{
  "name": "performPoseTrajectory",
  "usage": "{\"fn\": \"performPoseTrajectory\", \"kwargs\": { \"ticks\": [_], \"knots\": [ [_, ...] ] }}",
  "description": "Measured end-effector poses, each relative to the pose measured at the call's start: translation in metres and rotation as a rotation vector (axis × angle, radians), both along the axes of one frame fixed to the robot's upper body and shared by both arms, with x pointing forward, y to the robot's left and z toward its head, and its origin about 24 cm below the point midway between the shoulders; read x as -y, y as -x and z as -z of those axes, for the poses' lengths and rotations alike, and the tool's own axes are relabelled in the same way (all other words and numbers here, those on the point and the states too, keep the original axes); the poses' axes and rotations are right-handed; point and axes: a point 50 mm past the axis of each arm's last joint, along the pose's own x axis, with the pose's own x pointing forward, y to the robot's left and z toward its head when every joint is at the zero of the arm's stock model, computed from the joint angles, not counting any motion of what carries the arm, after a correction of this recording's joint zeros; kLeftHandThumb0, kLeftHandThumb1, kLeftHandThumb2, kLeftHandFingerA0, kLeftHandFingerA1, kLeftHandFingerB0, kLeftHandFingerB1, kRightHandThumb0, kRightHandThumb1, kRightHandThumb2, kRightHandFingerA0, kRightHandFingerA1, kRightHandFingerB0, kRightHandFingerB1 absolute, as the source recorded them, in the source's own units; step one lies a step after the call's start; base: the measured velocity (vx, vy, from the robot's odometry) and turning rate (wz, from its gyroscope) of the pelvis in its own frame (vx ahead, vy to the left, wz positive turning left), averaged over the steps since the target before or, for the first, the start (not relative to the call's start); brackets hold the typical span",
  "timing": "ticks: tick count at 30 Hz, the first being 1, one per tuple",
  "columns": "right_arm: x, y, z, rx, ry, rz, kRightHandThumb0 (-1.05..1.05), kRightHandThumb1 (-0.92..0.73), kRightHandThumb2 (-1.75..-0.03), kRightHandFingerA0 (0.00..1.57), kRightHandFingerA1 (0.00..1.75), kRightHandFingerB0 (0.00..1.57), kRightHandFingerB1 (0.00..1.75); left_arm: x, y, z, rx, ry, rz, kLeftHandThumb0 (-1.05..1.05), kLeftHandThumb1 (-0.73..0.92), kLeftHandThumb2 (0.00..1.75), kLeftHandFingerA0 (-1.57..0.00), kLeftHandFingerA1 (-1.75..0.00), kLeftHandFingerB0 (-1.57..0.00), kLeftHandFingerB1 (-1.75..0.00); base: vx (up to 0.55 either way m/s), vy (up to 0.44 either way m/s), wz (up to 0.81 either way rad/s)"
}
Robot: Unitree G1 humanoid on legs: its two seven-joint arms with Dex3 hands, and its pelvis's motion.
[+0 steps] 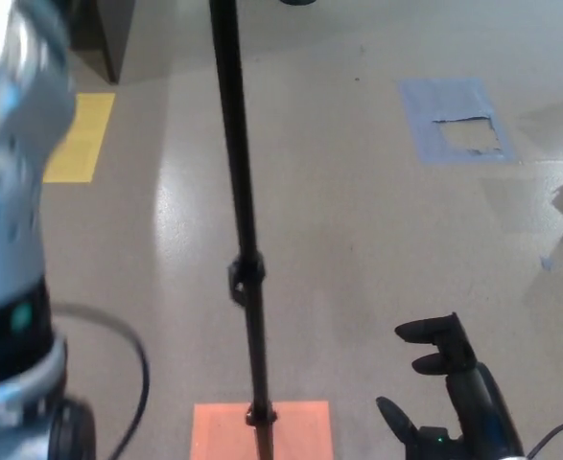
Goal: A phone stand is kept on the floor and the robot uses both its hands to grab it and uses its left hand to extend the phone stand by pulling it upwards
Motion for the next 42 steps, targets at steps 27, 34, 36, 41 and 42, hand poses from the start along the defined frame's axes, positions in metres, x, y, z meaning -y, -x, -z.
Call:
{"fn": "performPoseTrajectory", "kwargs": {
  "ticks": [27,34,36,41,42],
  "knots": [
    [0.017,0.016,-0.015,0.063,-0.063,-0.041,-1.05,-0.58,-1.08,0.66,0.98,0.40,0.81,-0.014,0.073,0.105,-0.237,-0.176,0.042,-1.03,0.68,1.13,-0.06,-0.15,-0.07,0.00,0.00,0.000,0.00],
    [0.021,0.017,-0.015,0.066,-0.033,-0.037,-1.05,-0.85,-0.69,0.13,0.90,0.00,0.54,-0.025,0.092,0.148,-0.401,-0.188,0.002,-0.96,0.68,1.12,-0.07,-0.25,-0.09,-0.12,0.00,0.000,0.00],
    [0.022,0.017,-0.015,0.065,-0.026,-0.037,-1.05,-0.77,-0.71,0.00,0.79,0.00,0.16,-0.029,0.098,0.159,-0.445,-0.189,-0.016,-0.99,0.65,1.12,-0.10,-0.21,-0.09,-0.10,0.00,0.000,0.00],
    [0.027,0.021,-0.013,0.055,-0.001,-0.033,-1.05,-0.79,-0.88,0.00,0.49,0.00,0.00,-0.044,0.116,0.196,-0.608,-0.181,-0.076,-0.96,0.64,1.09,-0.09,-0.28,-0.09,-0.14,0.00,0.000,0.00],
    [0.027,0.021,-0.012,0.053,0.003,-0.033,-1.05,-0.79,-0.89,0.00,0.44,0.00,0.00,-0.046,0.119,0.201,-0.630,-0.179,-0.084,-0.97,0.65,1.10,-0.07,-0.26,-0.11,-0.14,0.00,0.000,0.00]
  ]
}}
